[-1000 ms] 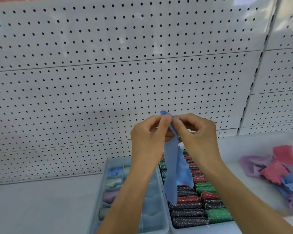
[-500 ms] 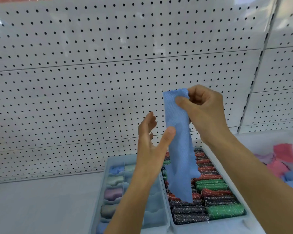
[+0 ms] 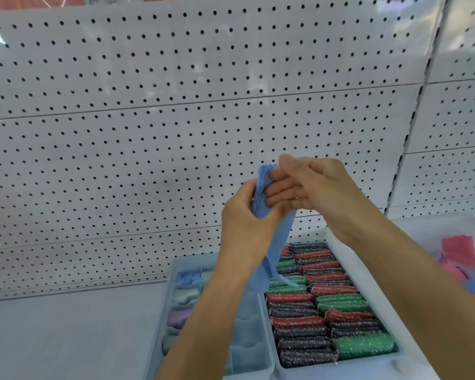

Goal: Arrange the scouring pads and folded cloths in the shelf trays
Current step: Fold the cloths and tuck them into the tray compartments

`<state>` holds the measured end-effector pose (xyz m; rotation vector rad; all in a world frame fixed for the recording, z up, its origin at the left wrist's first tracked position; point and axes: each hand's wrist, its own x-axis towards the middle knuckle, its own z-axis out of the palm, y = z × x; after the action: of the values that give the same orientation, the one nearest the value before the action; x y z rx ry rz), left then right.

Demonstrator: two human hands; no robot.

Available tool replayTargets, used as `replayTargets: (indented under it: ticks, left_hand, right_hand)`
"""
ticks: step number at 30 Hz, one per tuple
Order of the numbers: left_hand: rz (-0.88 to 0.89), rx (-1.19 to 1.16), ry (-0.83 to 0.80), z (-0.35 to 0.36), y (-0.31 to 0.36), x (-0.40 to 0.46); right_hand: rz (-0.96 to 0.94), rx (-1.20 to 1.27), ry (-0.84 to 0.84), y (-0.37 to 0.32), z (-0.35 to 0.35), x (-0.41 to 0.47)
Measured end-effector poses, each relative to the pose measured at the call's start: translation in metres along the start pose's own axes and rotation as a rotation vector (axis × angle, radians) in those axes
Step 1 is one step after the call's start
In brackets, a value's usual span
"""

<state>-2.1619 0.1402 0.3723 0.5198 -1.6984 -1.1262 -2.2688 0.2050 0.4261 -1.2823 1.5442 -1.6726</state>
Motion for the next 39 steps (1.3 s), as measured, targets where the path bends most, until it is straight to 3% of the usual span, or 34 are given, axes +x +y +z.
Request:
replayTargets:
  ticks: [3,6,9,11,14,17,20,22,25,27,31,33,35,37,39]
  left_hand:
    - [-0.068,-0.143,-0.019,-0.007,-0.004,0.010]
    - [-0.069,-0.189,-0.042,-0.013,-0.007,0.014]
    - [-0.055,-0.209,-0.101,-0.012,-0.006,0.014]
    - [-0.042,-0.204,-0.122,-0.010,-0.004,0.014]
    - [-0.118,-0.244,-0.110,-0.013,-0.008,0.012]
    - [-0.325,-0.245,-0.254,-0.023,-0.033,0.004]
    - [-0.390,-0.229,-0.346,-0.027,-0.063,-0.011]
    - [-0.422,-0.385,-0.424,-0.026,-0.077,-0.022]
    - [-0.577,-0.842,-0.485,-0.023,-0.085,-0.038]
    - [-0.604,-1.008,-0.418,-0.019,-0.095,-0.047]
    - [-0.670,-1.123,-0.103,-0.011,-0.101,-0.050]
    - [-0.726,-1.008,-0.037,-0.010,-0.101,-0.049]
    - [-0.739,-0.603,-0.010,-0.011,-0.102,-0.048]
    - [-0.663,-0.410,0.094,-0.015,-0.094,-0.044]
    - [-0.464,-0.339,0.098,-0.015,-0.071,-0.036]
  right_hand:
    - [-0.126,-0.121,0.013,0.001,-0.006,0.000]
    - [-0.279,-0.323,0.146,0.004,-0.017,0.005]
    - [-0.190,-0.496,-0.014,-0.001,-0.026,0.013]
    - [-0.138,-0.456,-0.145,-0.004,-0.024,0.017]
    - [-0.249,-0.345,-0.113,-0.011,-0.023,0.023]
    - [-0.288,-0.254,-0.114,-0.023,-0.029,0.029]
    - [-0.317,-0.231,-0.116,-0.033,-0.034,0.034]
    - [-0.340,-0.202,-0.104,-0.037,-0.035,0.037]
    - [-0.368,-0.167,-0.072,-0.042,-0.036,0.040]
    - [-0.381,-0.154,-0.045,-0.044,-0.038,0.041]
    - [-0.410,-0.142,0.045,-0.045,-0.042,0.043]
    - [-0.435,-0.141,0.092,-0.046,-0.043,0.043]
    - [-0.455,-0.167,0.106,-0.048,-0.044,0.044]
    - [-0.461,-0.277,0.075,-0.049,-0.044,0.043]
    - [-0.440,-0.383,0.021,-0.049,-0.043,0.044]
